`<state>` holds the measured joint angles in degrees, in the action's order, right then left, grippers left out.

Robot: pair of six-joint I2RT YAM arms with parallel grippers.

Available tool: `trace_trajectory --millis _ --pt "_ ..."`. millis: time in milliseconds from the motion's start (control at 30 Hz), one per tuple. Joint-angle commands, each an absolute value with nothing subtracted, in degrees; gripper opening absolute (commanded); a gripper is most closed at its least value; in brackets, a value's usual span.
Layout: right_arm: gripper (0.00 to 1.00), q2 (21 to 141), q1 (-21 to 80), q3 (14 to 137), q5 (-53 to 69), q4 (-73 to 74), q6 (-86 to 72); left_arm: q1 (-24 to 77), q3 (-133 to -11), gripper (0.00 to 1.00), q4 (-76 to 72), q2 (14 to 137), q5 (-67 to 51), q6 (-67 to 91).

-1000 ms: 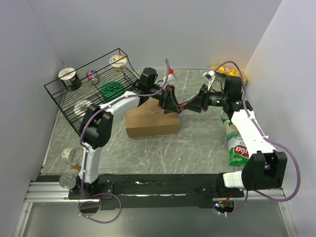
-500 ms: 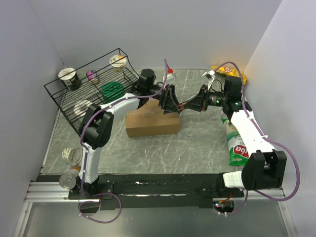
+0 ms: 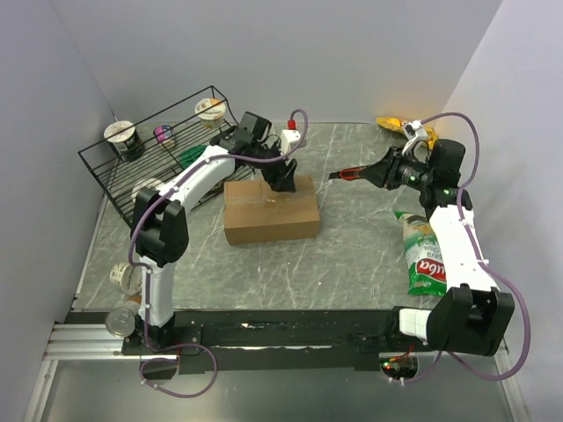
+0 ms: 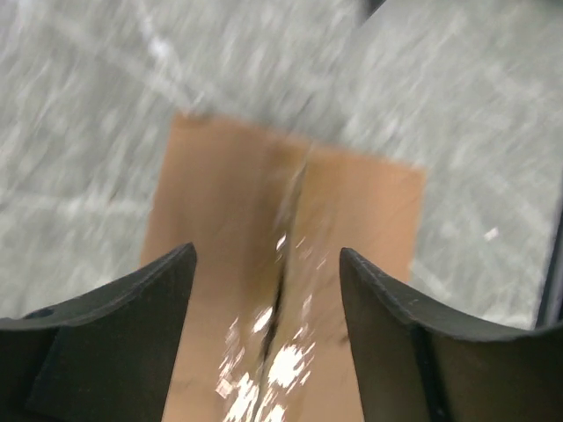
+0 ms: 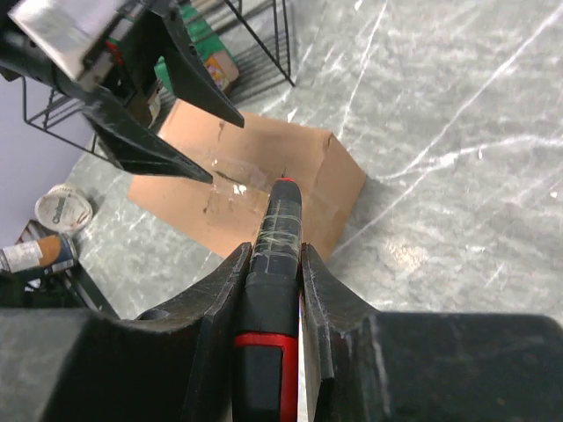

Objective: Unpack the express box
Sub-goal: Cut the express box at the center of the board.

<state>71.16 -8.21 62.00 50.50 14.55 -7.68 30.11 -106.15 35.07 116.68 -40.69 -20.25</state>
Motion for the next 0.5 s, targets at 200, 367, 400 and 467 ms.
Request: trace_trajectory --millis 200,367,400,467 --pt "0.0 71.89 -7.91 60.99 52.2 6.85 -15.29 29.36 -108.28 0.7 49.74 119.17 -32.87 -30.06" --pt "0.0 73.03 -7.91 61.87 55.36 7.73 -13.36 28.83 -106.97 0.68 50.8 121.03 -33.39 -30.85" --pt "0.0 73.3 -7.82 61.96 56.68 8.0 -12.49 28.65 -106.7 0.68 50.89 121.03 -34.7 -31.46" --pt "0.0 73.56 -7.91 61.35 58.53 7.74 -10.2 27.78 -106.78 0.63 52.46 121.2 -39.8 -33.22"
